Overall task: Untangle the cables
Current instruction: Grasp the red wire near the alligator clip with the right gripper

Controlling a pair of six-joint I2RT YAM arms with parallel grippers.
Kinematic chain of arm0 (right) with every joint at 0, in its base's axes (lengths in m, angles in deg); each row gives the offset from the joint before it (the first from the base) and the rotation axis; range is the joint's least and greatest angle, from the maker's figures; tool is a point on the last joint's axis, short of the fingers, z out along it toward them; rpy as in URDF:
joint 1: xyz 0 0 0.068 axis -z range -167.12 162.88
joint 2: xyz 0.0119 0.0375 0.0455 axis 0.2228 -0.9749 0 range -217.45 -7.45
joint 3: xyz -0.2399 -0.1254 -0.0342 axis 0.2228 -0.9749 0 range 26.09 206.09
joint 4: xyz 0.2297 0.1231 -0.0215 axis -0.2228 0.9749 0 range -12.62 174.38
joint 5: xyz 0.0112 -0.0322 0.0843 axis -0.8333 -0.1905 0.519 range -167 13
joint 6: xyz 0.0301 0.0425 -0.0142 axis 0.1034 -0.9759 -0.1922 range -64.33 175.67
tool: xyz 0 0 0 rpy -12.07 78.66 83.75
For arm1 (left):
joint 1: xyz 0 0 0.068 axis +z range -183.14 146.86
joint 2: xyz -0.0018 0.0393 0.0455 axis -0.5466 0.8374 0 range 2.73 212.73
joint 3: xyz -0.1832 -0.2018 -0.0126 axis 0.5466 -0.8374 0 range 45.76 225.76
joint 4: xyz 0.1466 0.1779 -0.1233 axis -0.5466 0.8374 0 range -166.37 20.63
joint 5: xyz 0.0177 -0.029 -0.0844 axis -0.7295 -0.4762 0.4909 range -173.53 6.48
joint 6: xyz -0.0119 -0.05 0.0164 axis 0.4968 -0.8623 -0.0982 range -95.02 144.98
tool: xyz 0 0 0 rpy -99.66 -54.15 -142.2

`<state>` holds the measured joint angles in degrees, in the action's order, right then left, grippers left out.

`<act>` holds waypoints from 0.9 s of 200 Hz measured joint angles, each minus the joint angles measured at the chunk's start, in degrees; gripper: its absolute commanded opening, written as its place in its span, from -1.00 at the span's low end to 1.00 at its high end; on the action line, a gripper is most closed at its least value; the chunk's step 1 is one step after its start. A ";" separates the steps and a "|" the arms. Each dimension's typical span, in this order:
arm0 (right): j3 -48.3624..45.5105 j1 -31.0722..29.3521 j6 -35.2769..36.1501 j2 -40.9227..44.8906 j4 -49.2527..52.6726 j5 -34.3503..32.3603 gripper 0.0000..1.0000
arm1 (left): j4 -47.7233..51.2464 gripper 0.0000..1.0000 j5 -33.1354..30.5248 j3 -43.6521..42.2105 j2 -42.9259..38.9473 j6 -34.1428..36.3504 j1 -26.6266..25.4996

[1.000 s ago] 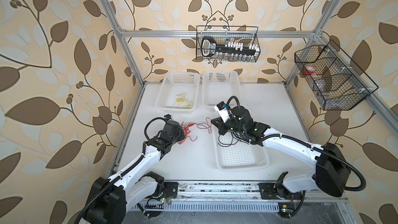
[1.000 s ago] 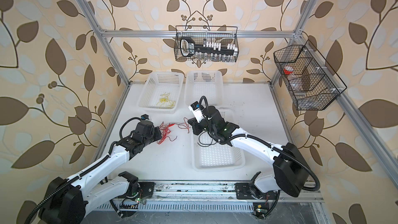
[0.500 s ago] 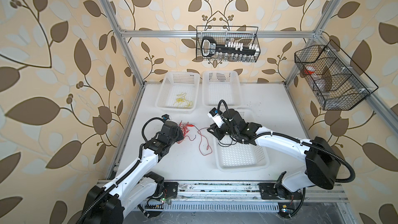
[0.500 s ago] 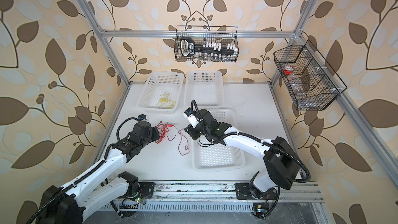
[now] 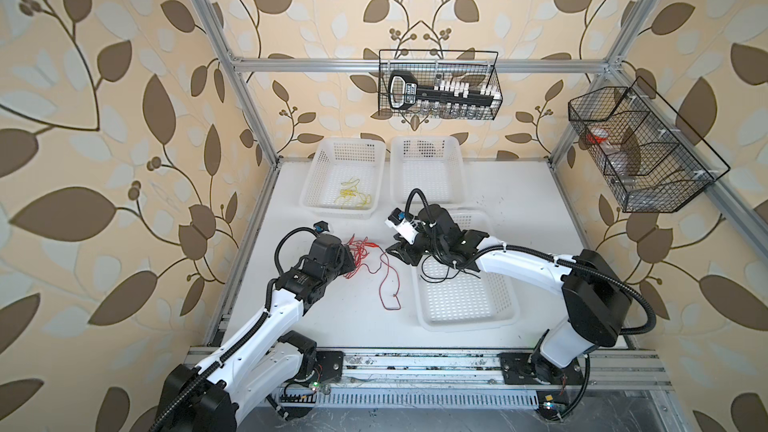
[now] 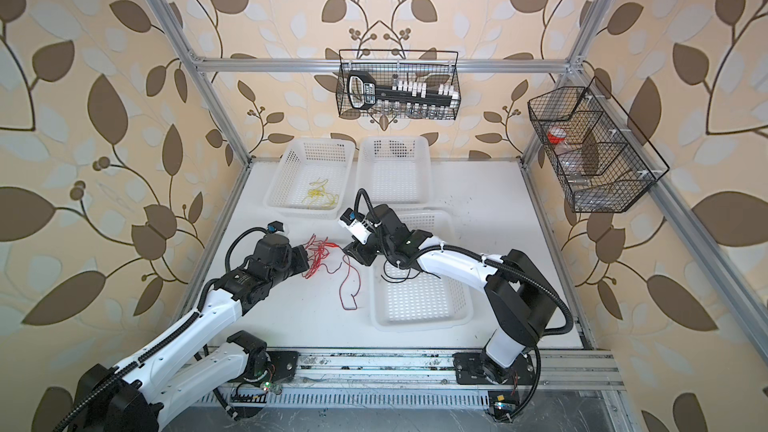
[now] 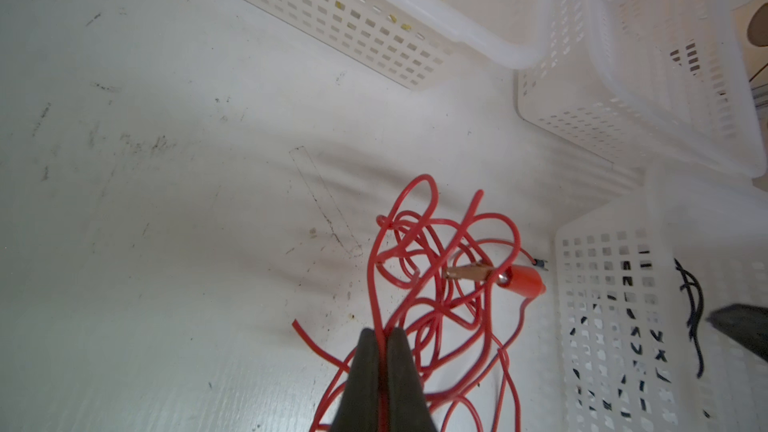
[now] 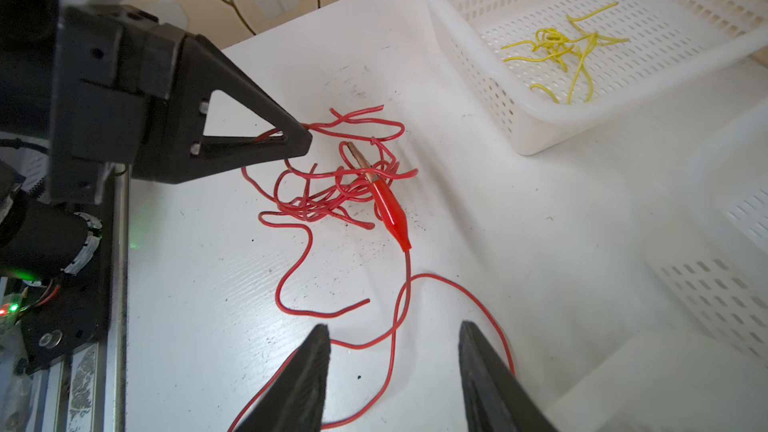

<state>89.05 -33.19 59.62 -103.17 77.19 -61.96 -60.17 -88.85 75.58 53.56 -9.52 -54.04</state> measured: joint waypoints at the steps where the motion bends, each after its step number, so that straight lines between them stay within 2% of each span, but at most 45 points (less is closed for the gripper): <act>1: 0.09 0.00 0.00 -0.13 -0.04 0.07 0.00 | 0.00 -1.00 0.02 0.04 -0.02 -0.02 0.00; 57: 4.15 -0.26 0.20 -4.92 -2.01 3.67 0.00 | 0.07 -1.00 1.55 0.52 -1.42 -0.13 0.00; 131: 9.33 -0.59 0.52 -10.49 -2.29 4.33 -0.08 | 0.22 -1.00 2.38 0.52 -2.54 -0.17 0.00; 180: 11.76 -0.59 1.57 -12.70 -1.38 4.26 -0.22 | 0.33 -1.00 2.38 0.52 -2.91 -0.24 0.00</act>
<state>100.81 -33.78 61.19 -115.87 75.82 -57.69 -59.84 -86.46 76.11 50.65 -9.76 -54.04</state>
